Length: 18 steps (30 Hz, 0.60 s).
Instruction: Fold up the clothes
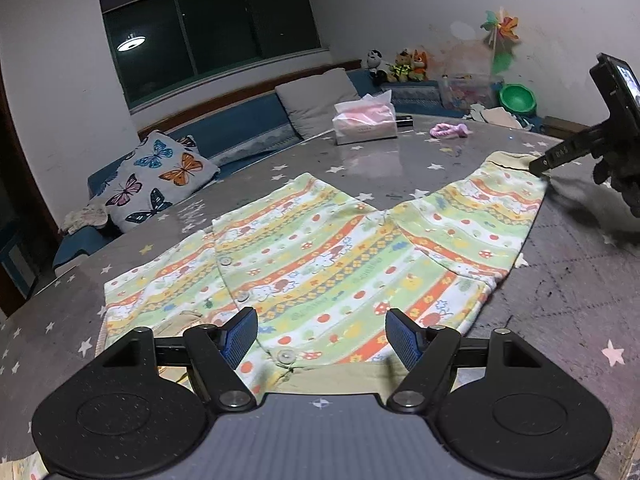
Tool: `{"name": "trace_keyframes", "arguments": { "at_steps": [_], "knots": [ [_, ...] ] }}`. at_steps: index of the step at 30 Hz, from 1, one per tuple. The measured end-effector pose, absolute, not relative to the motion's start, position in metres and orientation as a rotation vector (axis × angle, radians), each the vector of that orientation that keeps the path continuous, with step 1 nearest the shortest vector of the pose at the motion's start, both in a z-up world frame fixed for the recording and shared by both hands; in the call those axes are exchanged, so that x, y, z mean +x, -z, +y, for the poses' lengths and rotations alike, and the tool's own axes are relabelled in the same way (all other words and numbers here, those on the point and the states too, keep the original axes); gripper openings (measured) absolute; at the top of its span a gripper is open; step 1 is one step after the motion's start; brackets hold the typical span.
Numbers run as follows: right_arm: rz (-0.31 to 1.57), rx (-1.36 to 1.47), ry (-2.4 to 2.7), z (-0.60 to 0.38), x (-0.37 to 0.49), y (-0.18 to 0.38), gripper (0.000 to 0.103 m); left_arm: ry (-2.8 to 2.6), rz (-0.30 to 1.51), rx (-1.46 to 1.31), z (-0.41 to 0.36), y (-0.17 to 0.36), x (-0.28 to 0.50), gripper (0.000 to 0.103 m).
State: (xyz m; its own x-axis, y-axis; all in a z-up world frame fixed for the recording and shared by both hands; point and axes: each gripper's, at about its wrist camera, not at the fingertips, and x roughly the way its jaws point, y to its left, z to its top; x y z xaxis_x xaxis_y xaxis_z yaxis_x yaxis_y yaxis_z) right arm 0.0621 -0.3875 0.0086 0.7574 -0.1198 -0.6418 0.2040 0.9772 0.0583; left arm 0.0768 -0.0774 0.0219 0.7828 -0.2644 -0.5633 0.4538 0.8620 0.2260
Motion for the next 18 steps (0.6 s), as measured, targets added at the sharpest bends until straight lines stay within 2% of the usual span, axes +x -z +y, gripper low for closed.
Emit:
{"name": "trace_keyframes", "arguments": {
  "at_steps": [1,2,3,4,11,13,14,18],
  "knots": [
    [0.685,0.142,0.179,-0.389,0.058,-0.009,0.023,0.402,0.547,0.366,-0.079,-0.022,0.077,0.078],
    [0.68,0.158,0.182,-0.391,0.054,-0.01,0.027,0.407,0.547,0.368,-0.081,-0.022,0.078,0.078],
    [0.675,0.173,0.184,-0.392,0.05,-0.011,0.036,0.412,0.548,0.371,-0.083,-0.021,0.079,0.078],
    [0.671,0.188,0.186,-0.394,0.046,-0.011,0.039,0.417,0.548,0.373,-0.085,-0.021,0.079,0.078],
    [0.672,0.224,0.182,-0.393,0.037,-0.007,0.039,0.448,0.557,0.385,-0.101,-0.019,0.085,0.079],
    [0.663,0.22,0.187,-0.392,0.04,-0.006,0.029,0.453,0.565,0.384,-0.107,-0.017,0.089,0.079],
    [0.661,0.229,0.184,-0.392,0.042,-0.006,0.013,0.455,0.57,0.384,-0.111,-0.016,0.091,0.079],
    [0.648,0.276,0.178,-0.396,0.047,-0.007,0.005,0.465,0.588,0.383,-0.123,-0.013,0.099,0.079]
  ]
}}
